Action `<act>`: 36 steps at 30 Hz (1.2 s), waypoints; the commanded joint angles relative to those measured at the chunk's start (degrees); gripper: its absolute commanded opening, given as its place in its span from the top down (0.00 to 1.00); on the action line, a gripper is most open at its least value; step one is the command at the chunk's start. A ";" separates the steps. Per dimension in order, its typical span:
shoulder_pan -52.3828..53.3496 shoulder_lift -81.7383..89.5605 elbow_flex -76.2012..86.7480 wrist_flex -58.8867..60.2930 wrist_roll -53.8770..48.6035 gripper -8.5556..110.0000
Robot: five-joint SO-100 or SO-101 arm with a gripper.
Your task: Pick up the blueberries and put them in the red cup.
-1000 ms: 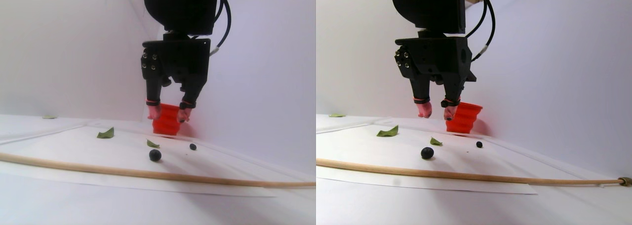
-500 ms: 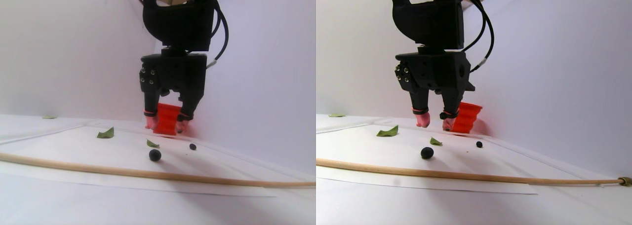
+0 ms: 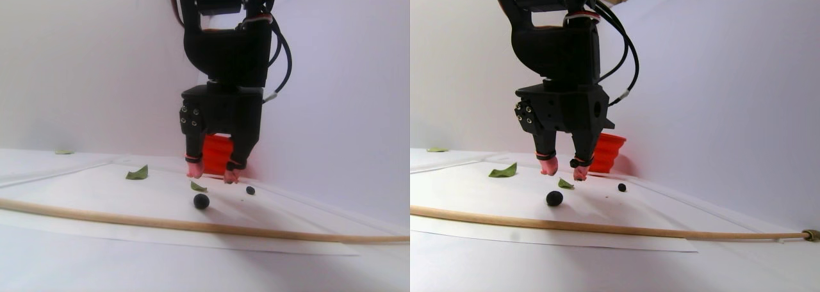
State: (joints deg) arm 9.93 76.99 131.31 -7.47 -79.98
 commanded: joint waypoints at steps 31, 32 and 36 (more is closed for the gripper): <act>-3.08 -8.17 -7.21 -7.29 5.01 0.73; -3.08 -8.44 -7.21 -7.38 5.01 0.73; -2.81 -9.05 -7.29 -7.82 4.83 0.73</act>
State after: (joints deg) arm 6.94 67.24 127.44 -14.15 -75.41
